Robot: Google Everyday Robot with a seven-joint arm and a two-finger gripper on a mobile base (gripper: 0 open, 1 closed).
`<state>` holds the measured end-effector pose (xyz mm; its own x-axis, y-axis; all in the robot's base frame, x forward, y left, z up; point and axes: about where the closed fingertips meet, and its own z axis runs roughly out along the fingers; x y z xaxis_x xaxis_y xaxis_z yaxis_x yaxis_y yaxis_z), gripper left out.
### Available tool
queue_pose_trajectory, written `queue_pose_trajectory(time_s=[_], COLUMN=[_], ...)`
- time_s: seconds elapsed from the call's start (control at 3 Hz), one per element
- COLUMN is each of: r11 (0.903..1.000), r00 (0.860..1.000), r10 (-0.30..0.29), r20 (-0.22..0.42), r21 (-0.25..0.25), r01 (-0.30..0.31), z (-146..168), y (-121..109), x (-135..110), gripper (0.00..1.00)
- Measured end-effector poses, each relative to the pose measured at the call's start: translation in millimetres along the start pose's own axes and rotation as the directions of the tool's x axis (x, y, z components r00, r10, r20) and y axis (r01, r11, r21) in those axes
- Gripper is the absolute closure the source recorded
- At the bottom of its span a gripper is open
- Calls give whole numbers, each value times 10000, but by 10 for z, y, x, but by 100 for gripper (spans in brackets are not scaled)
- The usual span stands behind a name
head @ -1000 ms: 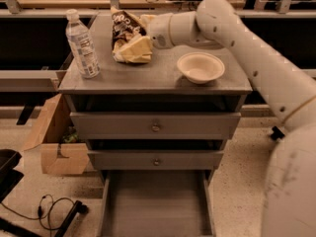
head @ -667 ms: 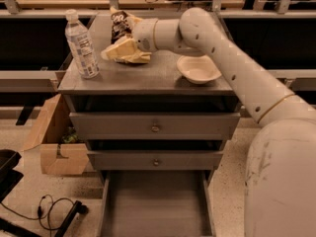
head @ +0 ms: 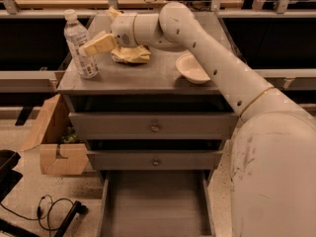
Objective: Place blue plastic bottle into bottom drawer
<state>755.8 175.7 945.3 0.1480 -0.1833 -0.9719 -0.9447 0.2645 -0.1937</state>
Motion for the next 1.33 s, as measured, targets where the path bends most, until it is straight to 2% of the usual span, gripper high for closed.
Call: queue_pose_trajectory(time_s=[0.33,0.67,1.33], r11=[9976,9899,9890], r00=[9991,9957,9953], r10=[415,917,956], r20=[85,153,157], r21=[-557,-1096,-1147], r01=[-410,-895,-932], z=[195,418,440], y=[130,223,233], x=[-5,101,113], gripper=[0,18,65])
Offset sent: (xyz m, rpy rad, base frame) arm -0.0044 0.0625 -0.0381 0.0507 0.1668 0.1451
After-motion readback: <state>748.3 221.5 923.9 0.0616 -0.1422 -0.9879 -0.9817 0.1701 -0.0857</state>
